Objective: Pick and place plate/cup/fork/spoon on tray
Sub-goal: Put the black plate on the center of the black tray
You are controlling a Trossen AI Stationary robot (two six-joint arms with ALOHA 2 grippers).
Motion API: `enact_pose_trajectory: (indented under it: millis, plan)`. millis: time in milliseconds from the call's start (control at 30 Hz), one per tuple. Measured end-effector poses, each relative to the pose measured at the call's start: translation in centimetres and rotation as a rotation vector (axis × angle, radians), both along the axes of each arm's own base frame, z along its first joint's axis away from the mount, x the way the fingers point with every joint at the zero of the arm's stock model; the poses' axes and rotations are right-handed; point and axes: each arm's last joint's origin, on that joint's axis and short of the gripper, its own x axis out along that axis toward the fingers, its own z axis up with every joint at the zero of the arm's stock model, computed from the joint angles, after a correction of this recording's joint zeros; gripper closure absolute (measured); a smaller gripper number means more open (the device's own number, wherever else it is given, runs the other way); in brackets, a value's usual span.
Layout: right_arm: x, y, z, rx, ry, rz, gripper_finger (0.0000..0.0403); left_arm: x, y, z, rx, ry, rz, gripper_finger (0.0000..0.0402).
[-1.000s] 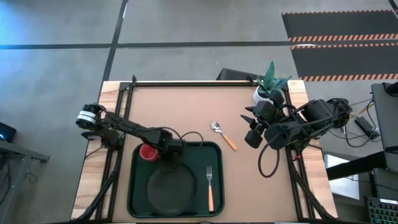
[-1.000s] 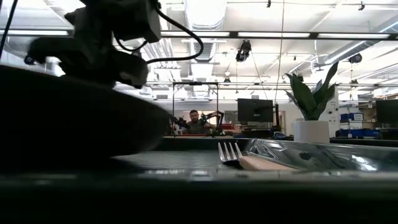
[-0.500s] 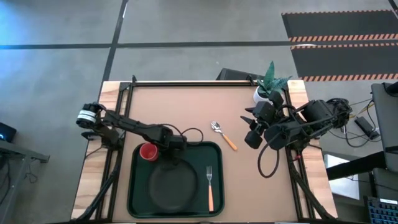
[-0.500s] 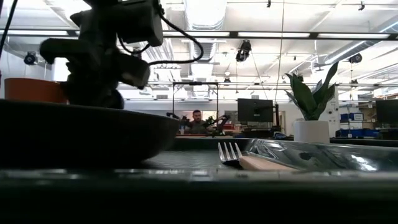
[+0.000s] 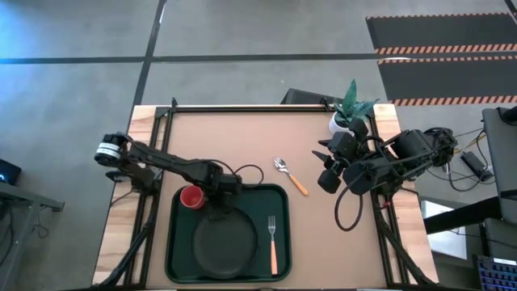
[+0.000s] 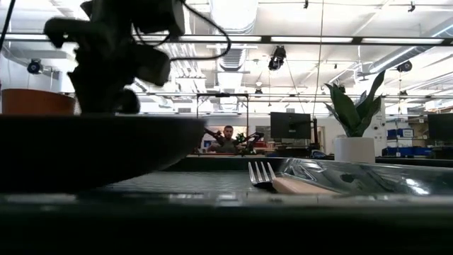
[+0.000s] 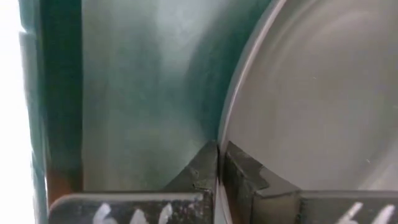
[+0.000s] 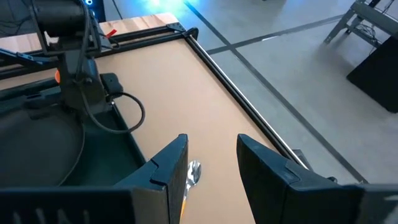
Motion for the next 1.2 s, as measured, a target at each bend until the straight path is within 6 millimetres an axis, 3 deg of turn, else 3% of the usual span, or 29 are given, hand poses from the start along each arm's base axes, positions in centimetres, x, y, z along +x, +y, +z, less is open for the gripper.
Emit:
enact_pose_trajectory:
  millis: [167,433,767,933,1200]
  plan:
    - [0.0,0.0,0.0,-0.004,0.003,0.003,0.0275,0.4,0.0,1.4,-0.012,-0.054,0.000,0.0379]
    - [0.0,0.0,0.0,-0.001,0.005,0.006,0.0275,-0.1,0.0,0.5,-0.009,0.016,-0.001,0.0341]
    - [0.0,0.0,0.0,-0.003,0.007,0.008,0.0275,1.1,0.2,0.6,0.023,-0.113,0.009,0.0338]
    - [0.0,0.0,0.0,-0.003,0.007,0.008,0.0275,1.2,0.5,0.1,0.113,-0.087,0.027,0.0337]
    - [0.0,0.0,0.0,-0.001,0.005,0.012,0.0275,1.3,0.6,-1.1,0.108,-0.044,0.021,0.0337]
